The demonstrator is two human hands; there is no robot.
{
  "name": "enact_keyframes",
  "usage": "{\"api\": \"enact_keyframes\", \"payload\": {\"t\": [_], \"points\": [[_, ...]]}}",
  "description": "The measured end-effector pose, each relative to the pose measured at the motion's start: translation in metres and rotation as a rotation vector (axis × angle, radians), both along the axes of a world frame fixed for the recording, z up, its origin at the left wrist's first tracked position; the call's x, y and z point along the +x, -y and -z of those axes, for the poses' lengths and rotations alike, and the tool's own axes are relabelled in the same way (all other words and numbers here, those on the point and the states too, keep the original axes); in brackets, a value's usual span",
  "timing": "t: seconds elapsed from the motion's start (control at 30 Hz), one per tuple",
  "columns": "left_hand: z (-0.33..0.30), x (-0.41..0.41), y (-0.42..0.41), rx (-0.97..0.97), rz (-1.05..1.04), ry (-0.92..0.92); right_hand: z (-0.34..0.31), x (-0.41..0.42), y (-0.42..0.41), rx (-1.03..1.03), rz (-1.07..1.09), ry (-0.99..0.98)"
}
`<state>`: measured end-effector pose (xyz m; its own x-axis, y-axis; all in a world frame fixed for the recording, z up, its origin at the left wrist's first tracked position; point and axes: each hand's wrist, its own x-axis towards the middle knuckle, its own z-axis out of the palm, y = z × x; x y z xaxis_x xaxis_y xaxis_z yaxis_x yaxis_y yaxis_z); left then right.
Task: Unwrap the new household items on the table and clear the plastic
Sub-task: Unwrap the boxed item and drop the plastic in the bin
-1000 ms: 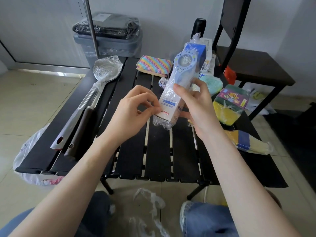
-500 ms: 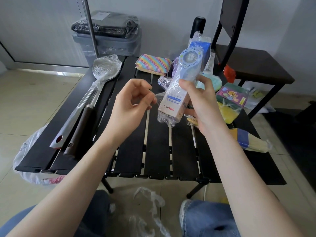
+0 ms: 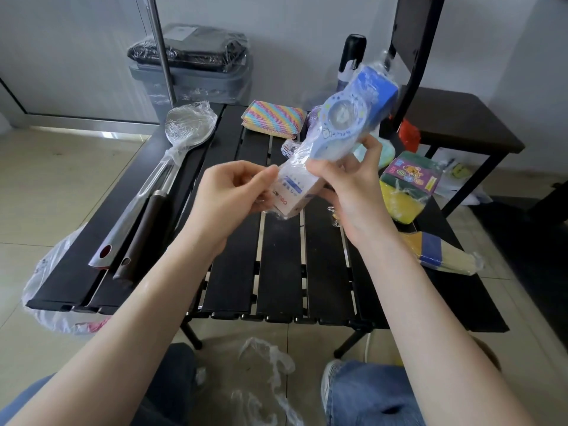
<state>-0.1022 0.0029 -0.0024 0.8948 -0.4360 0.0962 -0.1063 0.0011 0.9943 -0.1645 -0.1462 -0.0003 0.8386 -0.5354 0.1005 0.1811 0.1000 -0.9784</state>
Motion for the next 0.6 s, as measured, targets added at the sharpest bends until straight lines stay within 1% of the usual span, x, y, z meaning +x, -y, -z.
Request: {"api": "enact_keyframes", "payload": {"t": [0.07,0.17,0.27,0.37,0.43,0.5,0.6], "points": [[-0.0037,0.0037,-0.0032,-0.001,-0.069,0.055,0.002,-0.0001,0.001,-0.007,-0.023,0.012],[-0.0038,0.0058,-0.004,-0.029,-0.126,0.039,0.003,-0.0003,0.0009,-0.08,-0.064,0.028],[-0.0004,0.0081,-0.0038,0.013,-0.156,0.103,0.0037,-0.0004,0.0003,-0.149,-0.041,0.027],[-0.0012,0.0071,-0.0025,0.032,-0.091,0.131,0.0049,-0.0025,0.0002,-0.228,-0.009,0.038],[-0.0029,0.0054,-0.0011,-0.018,-0.034,0.072,0.0062,-0.0031,-0.0003,-0.273,-0.025,0.042],[-0.0057,0.0056,-0.0014,-0.111,-0.013,0.026,0.0049,-0.0041,-0.001,-0.308,-0.055,0.021],[-0.0051,0.0081,-0.0028,-0.155,-0.001,0.062,0.0079,-0.0037,0.0007,-0.388,-0.148,-0.051]]}}
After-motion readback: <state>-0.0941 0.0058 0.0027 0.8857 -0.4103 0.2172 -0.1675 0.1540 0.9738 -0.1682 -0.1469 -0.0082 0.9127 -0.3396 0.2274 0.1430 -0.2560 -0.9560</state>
